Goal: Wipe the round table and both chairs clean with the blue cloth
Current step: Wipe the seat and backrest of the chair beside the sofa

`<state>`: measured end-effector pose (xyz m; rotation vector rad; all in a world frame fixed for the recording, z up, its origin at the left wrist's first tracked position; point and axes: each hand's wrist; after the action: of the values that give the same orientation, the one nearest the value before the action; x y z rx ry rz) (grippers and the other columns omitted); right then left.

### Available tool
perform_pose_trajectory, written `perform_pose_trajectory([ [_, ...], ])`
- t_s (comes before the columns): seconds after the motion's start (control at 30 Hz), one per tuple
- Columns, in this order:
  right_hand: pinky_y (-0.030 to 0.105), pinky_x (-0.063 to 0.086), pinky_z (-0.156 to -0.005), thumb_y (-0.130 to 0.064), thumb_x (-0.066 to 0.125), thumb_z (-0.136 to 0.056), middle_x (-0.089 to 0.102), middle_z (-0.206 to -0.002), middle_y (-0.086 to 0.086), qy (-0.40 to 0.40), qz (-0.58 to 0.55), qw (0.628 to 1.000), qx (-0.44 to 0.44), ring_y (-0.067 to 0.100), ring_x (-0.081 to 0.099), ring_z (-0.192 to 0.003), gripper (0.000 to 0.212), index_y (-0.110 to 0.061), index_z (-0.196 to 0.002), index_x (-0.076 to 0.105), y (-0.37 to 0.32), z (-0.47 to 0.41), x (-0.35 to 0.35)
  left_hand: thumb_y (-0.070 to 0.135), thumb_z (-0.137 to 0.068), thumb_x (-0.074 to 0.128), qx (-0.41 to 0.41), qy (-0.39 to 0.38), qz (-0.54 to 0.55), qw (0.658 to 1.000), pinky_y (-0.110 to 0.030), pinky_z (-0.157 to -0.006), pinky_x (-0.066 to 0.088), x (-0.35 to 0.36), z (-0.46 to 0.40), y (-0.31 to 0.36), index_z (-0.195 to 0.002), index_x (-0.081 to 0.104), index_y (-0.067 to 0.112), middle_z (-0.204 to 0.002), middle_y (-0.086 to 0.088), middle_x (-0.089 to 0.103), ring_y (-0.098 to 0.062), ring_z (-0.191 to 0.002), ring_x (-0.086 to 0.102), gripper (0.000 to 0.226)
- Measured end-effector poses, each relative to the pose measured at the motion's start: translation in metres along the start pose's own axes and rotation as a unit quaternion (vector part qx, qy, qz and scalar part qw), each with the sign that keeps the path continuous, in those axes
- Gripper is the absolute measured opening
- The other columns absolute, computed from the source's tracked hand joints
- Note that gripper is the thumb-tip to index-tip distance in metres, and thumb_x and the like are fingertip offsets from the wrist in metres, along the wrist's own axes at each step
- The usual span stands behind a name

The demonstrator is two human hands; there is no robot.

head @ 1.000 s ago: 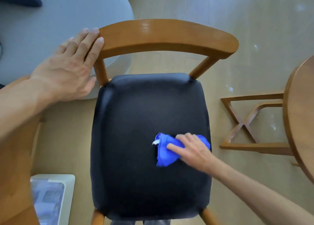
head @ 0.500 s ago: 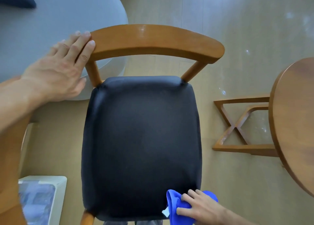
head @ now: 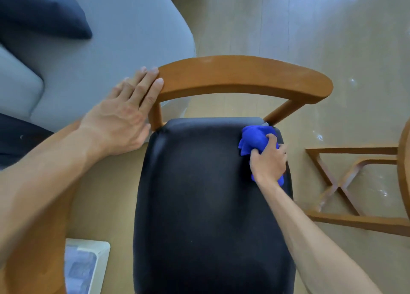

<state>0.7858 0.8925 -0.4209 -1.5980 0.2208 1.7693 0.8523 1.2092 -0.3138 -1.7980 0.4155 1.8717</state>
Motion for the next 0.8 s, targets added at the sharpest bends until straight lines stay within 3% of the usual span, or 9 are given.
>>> perform_pose_trajectory([
  [0.1, 0.042, 0.046, -0.079, -0.021, 0.054, -0.088, 0.041, -0.125, 0.018, -0.002, 0.024, 1.000, 0.000, 0.038, 0.049, -0.101, 0.052, -0.017, -0.137, 0.037, -0.057, 0.009, 0.026, 0.031, -0.085, 0.037, 0.004, 0.000, -0.005, 1.000, -0.052, -0.116, 0.017, 0.001, 0.001, 0.000, -0.150, 0.004, -0.003, -0.159, -0.023, 0.006, -0.040, -0.146, 0.011, 0.080],
  [0.2, 0.038, 0.044, -0.076, -0.020, 0.053, -0.087, 0.042, -0.124, 0.015, -0.069, 0.074, 0.984, -0.146, 0.033, 0.049, -0.098, 0.050, -0.020, -0.134, 0.038, -0.126, 0.039, 0.059, 0.026, -0.088, 0.041, 0.002, 0.005, -0.006, 1.000, -0.052, -0.117, 0.018, 0.002, 0.002, -0.001, -0.149, 0.004, -0.002, -0.159, -0.022, 0.006, -0.038, -0.147, 0.010, 0.077],
  [0.27, 0.035, 0.039, -0.065, -0.017, 0.056, -0.081, 0.049, -0.115, 0.011, -0.097, 0.102, 0.949, -0.282, 0.028, 0.051, -0.088, 0.043, -0.021, -0.123, 0.047, -0.155, 0.076, 0.081, 0.026, -0.085, 0.037, 0.003, 0.014, 0.004, 1.000, -0.053, -0.115, 0.023, 0.000, 0.001, -0.001, -0.148, 0.011, -0.005, -0.158, -0.024, 0.013, -0.040, -0.145, 0.017, 0.075],
  [0.33, 0.032, 0.037, -0.058, -0.020, 0.063, -0.073, 0.056, -0.104, 0.006, -0.110, 0.138, 0.907, -0.382, 0.025, 0.053, -0.077, 0.040, -0.025, -0.112, 0.056, -0.157, 0.094, 0.081, 0.029, -0.083, 0.030, 0.006, 0.014, 0.013, 1.000, -0.053, -0.113, 0.026, -0.002, 0.001, -0.001, -0.148, 0.017, -0.006, -0.156, -0.025, 0.017, -0.041, -0.144, 0.021, 0.075],
  [0.43, 0.037, 0.041, -0.066, -0.024, 0.058, -0.076, 0.051, -0.114, 0.010, -0.120, 0.155, 0.870, -0.453, 0.032, 0.051, -0.089, 0.049, -0.025, -0.125, 0.051, -0.118, 0.054, 0.063, 0.029, -0.083, 0.036, 0.005, 0.007, 0.010, 1.000, -0.052, -0.116, 0.022, -0.001, 0.001, -0.002, -0.149, 0.011, -0.004, -0.158, -0.023, 0.013, -0.039, -0.145, 0.017, 0.078],
  [0.53, 0.039, 0.048, -0.074, -0.026, 0.058, -0.082, 0.048, -0.117, 0.010, -0.076, 0.126, 0.930, -0.336, 0.032, 0.050, -0.096, 0.053, -0.024, -0.133, 0.047, -0.051, 0.003, 0.031, 0.028, -0.087, 0.049, -0.008, -0.014, 0.009, 1.000, -0.046, -0.120, 0.009, 0.002, 0.003, -0.002, -0.150, -0.001, 0.002, -0.160, -0.018, -0.002, -0.034, -0.149, 0.002, 0.085],
  [0.63, 0.040, 0.049, -0.076, -0.020, 0.063, -0.082, 0.047, -0.115, 0.013, -0.039, 0.067, 0.983, -0.166, 0.035, 0.051, -0.096, 0.054, -0.020, -0.133, 0.047, 0.019, -0.001, -0.004, 0.032, -0.087, 0.047, -0.008, -0.025, 0.009, 1.000, -0.044, -0.120, 0.003, 0.003, 0.004, -0.002, -0.148, -0.012, 0.006, -0.160, -0.015, -0.010, -0.031, -0.149, -0.006, 0.088],
  [0.73, 0.040, 0.048, -0.076, -0.015, 0.067, -0.079, 0.047, -0.113, 0.015, -0.028, 0.005, 0.999, -0.033, 0.038, 0.052, -0.097, 0.054, -0.018, -0.130, 0.049, 0.055, 0.048, -0.015, 0.037, -0.087, 0.046, -0.012, -0.026, 0.015, 0.999, -0.044, -0.121, 0.006, 0.002, 0.004, -0.002, -0.147, -0.013, 0.007, -0.157, -0.012, -0.016, -0.032, -0.149, -0.004, 0.089],
  [0.8, 0.037, 0.049, -0.071, -0.014, 0.071, -0.075, 0.047, -0.114, 0.011, -0.068, 0.031, 0.996, -0.052, 0.033, 0.053, -0.095, 0.059, -0.018, -0.130, 0.052, 0.062, 0.105, -0.011, 0.042, -0.088, 0.044, -0.014, -0.030, 0.022, 0.999, -0.044, -0.121, 0.004, 0.002, 0.004, -0.003, -0.147, -0.016, 0.008, -0.155, -0.010, -0.022, -0.030, -0.149, -0.008, 0.091],
])
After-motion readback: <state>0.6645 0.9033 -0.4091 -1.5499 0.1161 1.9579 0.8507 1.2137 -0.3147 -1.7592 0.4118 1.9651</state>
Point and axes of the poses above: each hand's wrist, its own z-axis away from the middle knuckle, its own x-axis out of the palm, y = z × x
